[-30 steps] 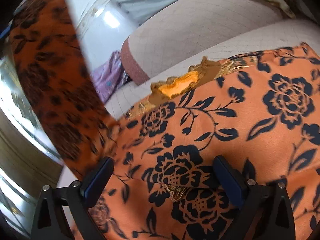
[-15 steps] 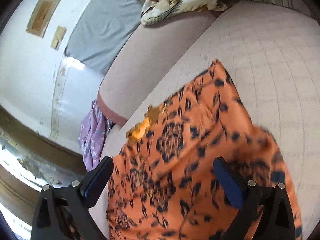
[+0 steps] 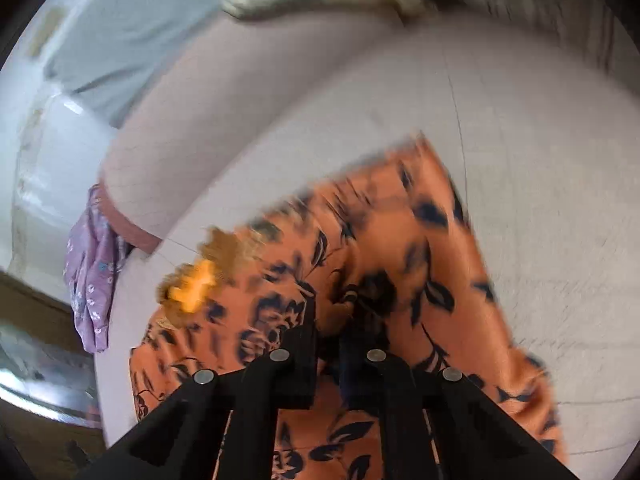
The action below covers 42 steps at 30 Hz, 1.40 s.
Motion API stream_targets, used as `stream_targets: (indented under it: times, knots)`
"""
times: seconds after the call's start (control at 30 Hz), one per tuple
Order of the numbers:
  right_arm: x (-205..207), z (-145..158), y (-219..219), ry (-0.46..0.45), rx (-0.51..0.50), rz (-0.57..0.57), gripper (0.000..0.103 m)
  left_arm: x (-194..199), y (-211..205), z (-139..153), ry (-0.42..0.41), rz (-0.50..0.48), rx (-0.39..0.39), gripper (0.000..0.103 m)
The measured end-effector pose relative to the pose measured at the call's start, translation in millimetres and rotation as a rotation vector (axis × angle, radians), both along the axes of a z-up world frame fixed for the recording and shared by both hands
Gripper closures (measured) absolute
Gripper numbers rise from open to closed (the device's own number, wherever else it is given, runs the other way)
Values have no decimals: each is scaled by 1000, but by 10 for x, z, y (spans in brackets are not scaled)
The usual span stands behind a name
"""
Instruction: Fold small clothes
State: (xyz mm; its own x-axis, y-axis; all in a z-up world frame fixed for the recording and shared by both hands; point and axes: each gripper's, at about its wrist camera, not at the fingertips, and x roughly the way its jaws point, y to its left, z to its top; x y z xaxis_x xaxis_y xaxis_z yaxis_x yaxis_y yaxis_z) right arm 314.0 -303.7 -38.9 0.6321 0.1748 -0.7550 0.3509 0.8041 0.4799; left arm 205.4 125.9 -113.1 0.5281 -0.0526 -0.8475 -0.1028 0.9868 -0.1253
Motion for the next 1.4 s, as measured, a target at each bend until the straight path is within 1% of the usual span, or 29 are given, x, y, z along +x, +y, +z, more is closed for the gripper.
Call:
stream_targets:
  times: [0.07, 0.1, 0.17, 0.23, 0.27, 0.3, 0.33, 0.37, 0.4, 0.43, 0.5, 0.57, 0.6, 0.63, 0.7, 0.73, 0.77, 0.8, 0.83, 0.87, 0.9, 0.93, 0.97, 1.0, 1.03, 1.1, 1.2, 1.27, 1.4]
  knots:
    - [-193, 263, 104, -74, -97, 10, 95, -19, 47, 64, -26, 20, -5, 26]
    - [-323, 303, 135, -91, -141, 1, 95, -25, 64, 98, -45, 29, -6, 26]
    - [-492, 98, 97, -44, -174, -27, 95, -10, 49, 145, -65, 37, 1, 25]
    - [-550, -282, -40, 40, -122, -51, 81, 65, -21, 133, -45, 13, 5, 24]
    - [-558, -431, -109, 71, -63, -41, 81, 101, -78, 114, -30, -8, 30, 24]
    - [-615, -428, -167, 26, -41, -43, 76, 139, -149, 69, -10, -27, 81, 21]
    - [-634, -369, -173, 6, -51, -42, 56, 182, -209, -6, 19, -42, 136, 19]
    - [-646, -295, -176, -12, -57, -29, 42, 239, -264, -136, 66, -60, 191, 17]
    - [-664, -205, -180, -41, -59, -17, 32, 236, -253, -157, 49, -50, 197, 10]
    - [-694, -64, -183, -76, -94, -33, 32, 237, -228, -160, 37, -27, 204, 4]
    - [-705, 146, -229, -148, -101, -44, 32, 257, -179, -193, 45, -10, 179, 4]
    - [-624, 274, -248, -215, -31, 18, 30, 259, -176, -186, 42, -11, 183, 4]
    - [-499, 270, -217, -223, 29, 100, 28, 262, -177, -174, 41, -9, 186, 5]
    - [-332, 183, -175, -198, 98, 194, 26, 257, -183, -137, 35, -2, 187, 6]
    - [-46, -167, -157, -48, 113, 264, 26, 226, -210, 3, -22, -6, 145, 6]
    - [74, -376, -190, 43, 119, 258, 32, 208, -236, 88, -60, -23, 118, 6]
    - [110, -456, -266, 50, 152, 239, 32, 196, -261, 131, -83, -41, 114, 6]
    - [106, -357, -327, -6, 174, 229, 32, 203, -295, 141, -97, -59, 123, 6]
    - [87, -225, -369, -66, 172, 222, 31, 262, -343, 63, -78, -80, 159, 6]
    - [73, -103, -430, -136, 185, 211, 29, 346, -371, -67, -16, -85, 197, 6]
    - [88, -44, -505, -185, 223, 198, 20, 418, -352, -218, 43, -74, 204, 4]
    - [190, -74, -593, -200, 274, 186, 13, 417, -273, -261, 27, -44, 154, 1]
    - [319, -162, -652, -169, 292, 179, 13, 416, -211, -258, 16, -15, 119, 1]
    - [513, -357, -744, -81, 257, 146, 14, 419, -193, -254, 25, -20, 110, 1]
    - [589, -485, -821, -39, 258, 114, 16, 406, -178, -239, 34, -28, 111, 1]
    - [603, -487, -1011, -97, 347, 42, 16, 335, -82, -182, 38, -41, 103, 1]
    - [483, -213, -1005, -112, 272, 48, 16, 90, 104, -29, 15, -31, 79, 1]
    - [197, -49, -945, -122, 228, 119, 16, -153, 261, 39, 8, -29, 44, 1]
    - [-498, 48, -974, -37, 94, 214, 16, -815, 536, 130, 20, -31, -33, 1]
